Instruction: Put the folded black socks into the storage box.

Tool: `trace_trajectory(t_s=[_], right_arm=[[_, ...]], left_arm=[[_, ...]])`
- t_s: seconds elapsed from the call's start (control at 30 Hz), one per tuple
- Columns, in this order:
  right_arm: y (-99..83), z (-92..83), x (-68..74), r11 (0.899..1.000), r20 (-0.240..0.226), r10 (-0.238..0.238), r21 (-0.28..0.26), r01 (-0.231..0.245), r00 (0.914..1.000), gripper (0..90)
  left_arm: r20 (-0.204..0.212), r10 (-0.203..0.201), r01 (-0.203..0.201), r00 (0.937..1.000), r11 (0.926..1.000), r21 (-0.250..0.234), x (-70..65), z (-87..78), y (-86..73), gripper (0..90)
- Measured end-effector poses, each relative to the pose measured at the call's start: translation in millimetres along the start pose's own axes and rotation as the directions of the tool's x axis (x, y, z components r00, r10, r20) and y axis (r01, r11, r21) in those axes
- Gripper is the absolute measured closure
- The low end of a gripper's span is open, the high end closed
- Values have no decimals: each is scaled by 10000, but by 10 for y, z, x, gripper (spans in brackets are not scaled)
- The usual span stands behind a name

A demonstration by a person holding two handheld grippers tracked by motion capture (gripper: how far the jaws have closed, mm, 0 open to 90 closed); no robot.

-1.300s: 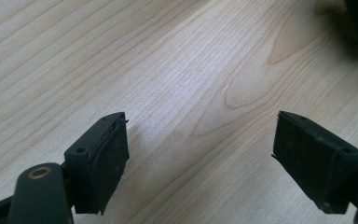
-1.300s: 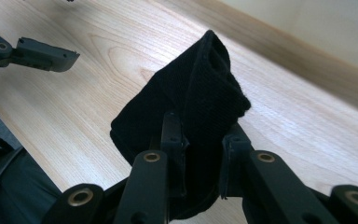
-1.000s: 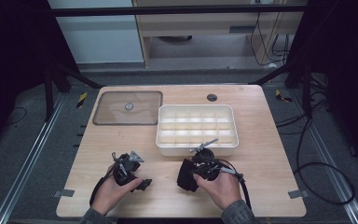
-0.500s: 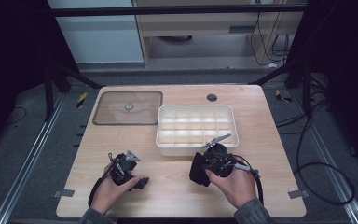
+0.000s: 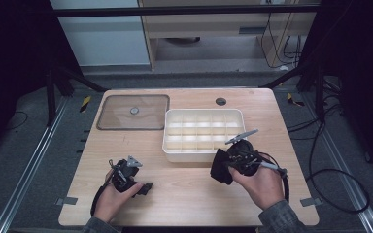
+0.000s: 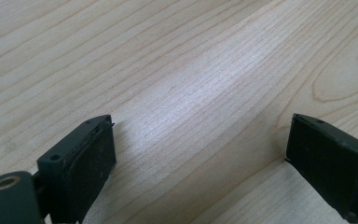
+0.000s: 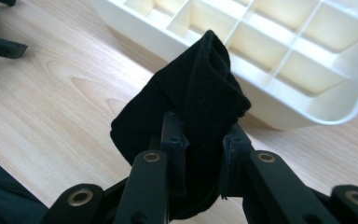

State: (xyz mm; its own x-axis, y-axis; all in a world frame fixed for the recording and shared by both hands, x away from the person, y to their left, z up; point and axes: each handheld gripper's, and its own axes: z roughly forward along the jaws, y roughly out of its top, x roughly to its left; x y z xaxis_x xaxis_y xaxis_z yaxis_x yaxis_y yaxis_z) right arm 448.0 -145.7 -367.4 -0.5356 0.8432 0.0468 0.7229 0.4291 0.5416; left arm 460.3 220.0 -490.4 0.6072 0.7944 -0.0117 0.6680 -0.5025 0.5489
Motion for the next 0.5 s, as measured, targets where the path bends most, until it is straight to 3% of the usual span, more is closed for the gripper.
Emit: trace_trajectory(t_s=[0.17, 0.5], right_arm=[[63, -134, -154, 10000, 344, 54, -32, -53, 9994, 761], [117, -185, -411, 9997, 671, 223, 36, -226, 9975, 760]], left_arm=[[-124, 41, -44, 9999, 9998, -196, 23, 12, -25, 48], [-202, 193, -200, 9996, 9991, -378, 19, 22, -57, 31]])
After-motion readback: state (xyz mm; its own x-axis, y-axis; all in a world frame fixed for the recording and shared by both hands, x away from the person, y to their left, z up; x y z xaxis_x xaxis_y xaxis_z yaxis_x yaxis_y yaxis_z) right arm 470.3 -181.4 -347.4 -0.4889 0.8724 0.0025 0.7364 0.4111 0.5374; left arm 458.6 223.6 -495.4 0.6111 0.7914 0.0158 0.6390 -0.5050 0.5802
